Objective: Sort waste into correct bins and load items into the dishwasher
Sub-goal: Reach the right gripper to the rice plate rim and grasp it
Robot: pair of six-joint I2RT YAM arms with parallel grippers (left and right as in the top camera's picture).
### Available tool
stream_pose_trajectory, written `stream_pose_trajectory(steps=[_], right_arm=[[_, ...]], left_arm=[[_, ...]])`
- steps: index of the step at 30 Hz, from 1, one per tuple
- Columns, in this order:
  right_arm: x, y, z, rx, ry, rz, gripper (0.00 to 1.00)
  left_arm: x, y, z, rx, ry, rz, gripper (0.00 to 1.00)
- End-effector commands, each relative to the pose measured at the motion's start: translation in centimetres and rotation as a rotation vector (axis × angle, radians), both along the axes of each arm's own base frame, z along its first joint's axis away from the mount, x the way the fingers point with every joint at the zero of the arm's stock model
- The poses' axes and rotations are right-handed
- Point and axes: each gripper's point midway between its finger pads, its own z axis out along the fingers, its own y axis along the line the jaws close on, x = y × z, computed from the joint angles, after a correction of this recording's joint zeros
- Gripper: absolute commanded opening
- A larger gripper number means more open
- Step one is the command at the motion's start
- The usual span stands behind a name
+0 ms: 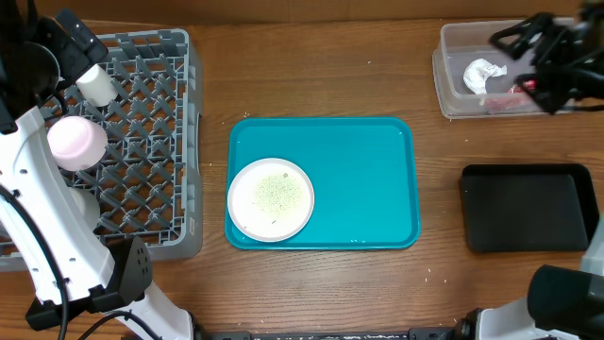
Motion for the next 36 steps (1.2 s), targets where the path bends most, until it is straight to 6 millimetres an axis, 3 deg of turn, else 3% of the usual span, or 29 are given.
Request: stream_pose_trajectory(steps=[1, 3, 4, 6, 10, 12, 15, 18, 19, 21, 33, 36], right_arm=[[-1.1, 5.2, -3.5, -0.107, 0.061, 0.179, 1.0], [-1.9, 8.2, -6.1, -0.152, 0.121, 0.256, 0.99], [-2.8, 11.2, -8.1, -0.161, 0.152, 0.338, 1.0], [-3.9, 15.4, -10.8, -0.174, 0.169, 0.448, 0.99], [-5.2, 20.0, -16.3, -0.262, 0.242, 0.445, 1.0], [-6.2, 22.0, -20.1, -0.322, 0.326, 0.347, 0.9], [-7.5, 24.3, -22.4, -0.332, 0.361, 0.357, 0.68], [-8.7, 25.1, -24.5, -0.365, 0.404, 0.339, 0.44], [-9.2, 25.1, -25.5, -0.393, 0.424, 0.328, 0.31], [-9.9, 25.5, -26.5, -0.409, 0.435, 0.353, 0.24], [-12.1, 26.6, -31.2, -0.463, 0.533, 0.416, 0.25], [-12.2, 26.5, -31.5, -0.466, 0.541, 0.416, 0.25]], left_arm=[[0.0, 0.1, 0.0, 0.003, -0.001, 0.001, 1.0], [0.0, 0.0, 0.0, 0.003, -0.001, 0.0, 1.0], [0.0, 0.0, 0.0, 0.003, -0.001, 0.0, 1.0], [0.0, 0.0, 0.0, 0.003, -0.001, 0.0, 1.0], [0.0, 0.0, 0.0, 0.003, -0.001, 0.0, 1.0], [0.0, 0.1, 0.0, 0.003, -0.001, 0.001, 1.0], [0.0, 0.1, 0.0, 0.003, -0.001, 0.001, 1.0], [0.0, 0.0, 0.0, 0.003, -0.001, 0.0, 1.0], [0.0, 0.0, 0.0, 0.003, -0.001, 0.0, 1.0], [0.0, 0.0, 0.0, 0.003, -0.001, 0.0, 1.0], [0.0, 0.0, 0.0, 0.003, -0.001, 0.0, 1.0], [0.0, 0.0, 0.0, 0.003, -0.001, 0.0, 1.0]])
